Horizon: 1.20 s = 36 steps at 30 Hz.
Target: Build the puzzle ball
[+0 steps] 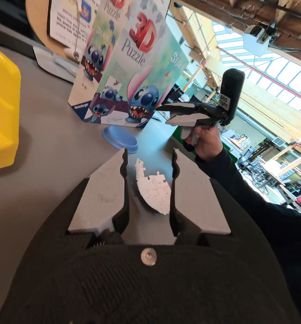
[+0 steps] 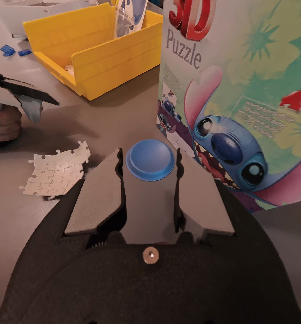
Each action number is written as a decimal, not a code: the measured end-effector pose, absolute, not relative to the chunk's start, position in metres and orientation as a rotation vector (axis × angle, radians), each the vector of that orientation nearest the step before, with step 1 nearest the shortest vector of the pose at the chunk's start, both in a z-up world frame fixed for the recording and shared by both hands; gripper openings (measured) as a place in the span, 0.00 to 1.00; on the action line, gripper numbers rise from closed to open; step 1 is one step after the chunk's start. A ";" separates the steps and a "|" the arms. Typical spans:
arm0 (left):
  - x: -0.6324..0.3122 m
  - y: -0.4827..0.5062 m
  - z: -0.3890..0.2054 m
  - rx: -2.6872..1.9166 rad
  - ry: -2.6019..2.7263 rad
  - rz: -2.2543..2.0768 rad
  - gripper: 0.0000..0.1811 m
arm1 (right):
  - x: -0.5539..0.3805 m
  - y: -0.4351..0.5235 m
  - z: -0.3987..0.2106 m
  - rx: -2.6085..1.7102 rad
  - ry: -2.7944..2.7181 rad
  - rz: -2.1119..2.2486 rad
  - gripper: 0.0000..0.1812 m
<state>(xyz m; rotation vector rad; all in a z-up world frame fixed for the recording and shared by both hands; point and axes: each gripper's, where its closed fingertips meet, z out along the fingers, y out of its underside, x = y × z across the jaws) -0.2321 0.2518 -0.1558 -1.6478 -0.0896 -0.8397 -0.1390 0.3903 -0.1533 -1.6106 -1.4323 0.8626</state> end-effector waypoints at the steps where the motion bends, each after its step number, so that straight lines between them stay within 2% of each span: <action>1: -0.232 0.251 -0.153 -1.633 -0.080 -0.830 0.27 | -0.137 0.391 -0.149 -1.607 -1.416 0.867 0.34; 8: -0.237 0.247 -0.146 -1.584 -0.066 -0.752 0.25 | -0.124 0.389 -0.112 -1.546 -1.280 0.945 0.34; 13: -0.242 0.228 -0.126 -1.445 -0.005 -0.594 0.14 | -0.109 0.394 -0.119 -1.560 -1.287 0.864 0.36; 18: -0.233 0.232 -0.132 -1.502 0.034 -0.682 0.19 | -0.095 0.396 -0.154 -1.673 -1.396 0.725 0.39; 36: -0.231 0.233 -0.133 -1.507 0.041 -0.692 0.18 | -0.101 0.385 -0.190 -1.755 -1.515 0.693 0.38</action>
